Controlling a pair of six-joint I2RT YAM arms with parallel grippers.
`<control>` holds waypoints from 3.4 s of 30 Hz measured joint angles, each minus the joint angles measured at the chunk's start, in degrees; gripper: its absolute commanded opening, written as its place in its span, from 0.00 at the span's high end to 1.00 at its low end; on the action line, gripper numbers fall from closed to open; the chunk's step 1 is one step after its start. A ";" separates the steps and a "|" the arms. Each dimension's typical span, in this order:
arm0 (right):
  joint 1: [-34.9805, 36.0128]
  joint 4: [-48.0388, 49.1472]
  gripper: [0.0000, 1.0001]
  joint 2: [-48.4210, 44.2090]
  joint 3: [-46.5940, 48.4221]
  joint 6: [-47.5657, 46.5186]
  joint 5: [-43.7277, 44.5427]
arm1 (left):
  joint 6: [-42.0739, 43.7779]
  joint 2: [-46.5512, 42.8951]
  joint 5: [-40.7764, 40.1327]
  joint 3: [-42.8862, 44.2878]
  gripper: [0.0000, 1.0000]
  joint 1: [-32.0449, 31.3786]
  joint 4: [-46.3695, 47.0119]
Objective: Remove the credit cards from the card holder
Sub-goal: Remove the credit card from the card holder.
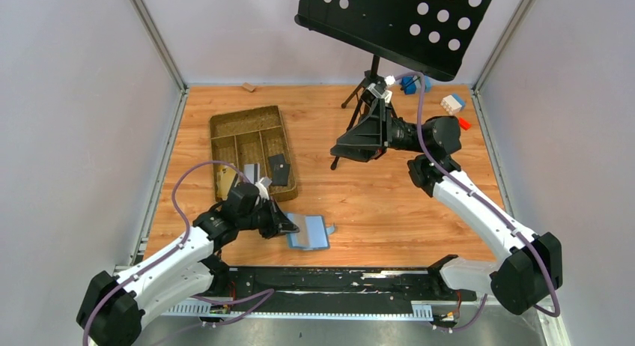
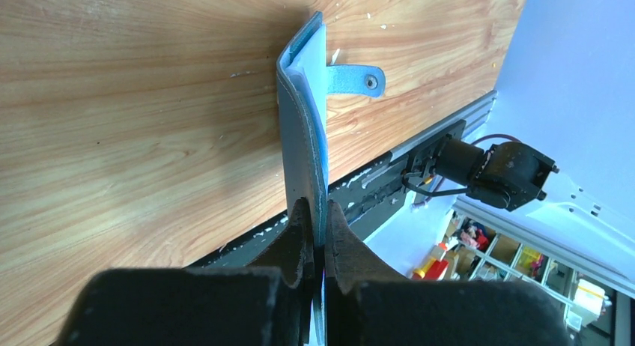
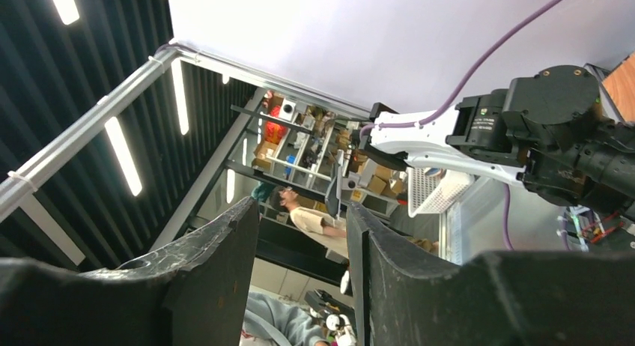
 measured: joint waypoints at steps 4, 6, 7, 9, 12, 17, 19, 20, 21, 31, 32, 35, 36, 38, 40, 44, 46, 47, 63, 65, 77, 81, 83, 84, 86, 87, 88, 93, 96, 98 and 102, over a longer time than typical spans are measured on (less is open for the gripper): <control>-0.24 2.69 0.57 -0.04 -1.55 3.15 2.47 | 0.22 1.92 0.61 0.87 1.00 0.00 0.57; -0.26 3.50 0.60 -0.37 -3.43 5.49 4.55 | 0.33 2.73 1.01 1.68 1.00 0.00 1.03; -0.26 4.00 0.62 -0.83 -5.14 7.21 6.14 | 0.48 3.21 1.25 2.27 1.00 0.00 1.29; -0.26 5.16 0.64 -2.10 -9.49 10.67 9.86 | 0.92 4.13 1.64 3.41 1.00 0.02 2.01; -0.26 5.11 0.62 -3.56 -13.60 13.49 15.06 | 1.55 5.73 2.21 4.79 1.00 0.02 3.21; -0.24 0.50 0.50 -7.56 -14.01 15.61 23.12 | 2.73 9.68 3.78 6.19 1.00 0.02 5.60; -0.17 -0.63 0.49 -8.74 -13.33 15.74 25.09 | 3.21 10.80 4.31 6.69 1.00 0.02 5.75; -0.04 -1.38 0.49 -9.25 -12.76 15.74 26.21 | 3.50 11.28 4.59 6.95 1.00 0.02 5.97; 0.07 -2.21 0.48 -9.57 -12.46 15.74 26.95 | 3.67 11.52 4.74 7.08 1.00 0.02 6.19; 0.55 -16.26 0.48 -17.70 -12.09 15.74 36.52 | 3.61 8.81 6.40 7.04 1.00 0.02 8.52; 0.57 -16.70 0.49 -18.16 -12.09 15.74 36.96 | 3.54 8.41 6.40 7.02 1.00 0.02 8.61; 0.85 -18.36 0.51 -19.06 -12.09 15.74 37.97 | 2.93 6.58 6.43 6.62 1.00 0.02 9.44; 0.92 -18.73 0.51 -19.12 -12.09 15.74 38.07 | 2.54 5.90 6.43 6.25 1.00 0.02 9.77; 0.96 -19.50 0.51 -19.12 -12.09 15.74 38.12 | 1.51 4.44 6.43 5.09 1.00 0.07 10.45; 0.94 -20.00 0.52 -19.12 -12.09 15.74 38.10 | 0.37 2.97 6.43 4.09 1.00 0.07 10.75; 0.96 -19.69 0.57 -18.67 -12.09 15.74 37.99 | -3.08 1.07 6.91 3.61 1.00 0.07 13.66; 0.96 -19.43 0.60 -18.18 -12.09 15.74 37.81 | -5.97 0.26 7.41 3.61 1.00 0.07 16.83; 0.96 -19.21 0.61 -17.92 -12.09 15.74 37.59 | -7.48 -0.15 7.61 3.61 1.00 0.07 18.60; 1.05 -17.84 0.78 -18.80 -13.22 15.76 34.01 | -16.76 -1.38 11.28 10.64 1.00 0.07 25.83; 1.05 -18.03 0.79 -19.58 -13.75 15.74 33.53 | -17.38 -1.16 12.28 11.76 1.00 0.11 26.36; 0.11 -41.99 0.79 -15.78 -4.31 -4.59 18.64 | -20.39 1.81 13.88 14.14 1.00 0.17 27.85; -0.37 -57.40 0.73 -15.30 3.96 -22.23 18.91 | -20.09 2.49 13.42 15.37 1.00 0.20 25.86; -0.35 -61.86 0.66 -15.39 5.55 -29.55 18.69 | -20.02 2.54 13.18 15.39 1.00 0.20 25.38; -0.35 -63.89 0.64 -15.30 5.57 -33.00 18.25 | -19.87 2.62 12.98 15.39 1.00 0.22 25.07; -0.35 -67.14 0.63 -14.60 5.57 -38.05 17.31 | -19.12 2.89 12.68 15.41 1.00 0.22 24.37; -0.35 -69.22 0.63 -13.90 5.57 -41.35 16.92 | -18.29 3.13 12.35 15.52 1.00 0.22 23.56; -0.33 -71.54 0.63 -13.11 5.57 -44.57 16.92 | -17.22 3.43 11.93 15.87 1.00 0.20 21.99; -0.28 -80.19 0.57 -11.02 2.08 -56.87 18.91 | -8.28 7.26 7.82 20.35 1.00 0.17 9.27; -0.20 -81.77 0.55 -11.15 -4.02 -61.37 19.89 | -3.10 10.67 4.76 21.51 1.00 -0.17 3.69; 0.35 -80.85 0.59 -10.91 -9.03 -63.39 20.70 | -0.24 13.22 2.97 21.53 1.00 -0.76 0.81; 2.45 -78.95 0.74 -5.44 -14.82 -66.34 22.29 | 4.13 18.75 -0.17 21.51 1.00 -2.49 -3.06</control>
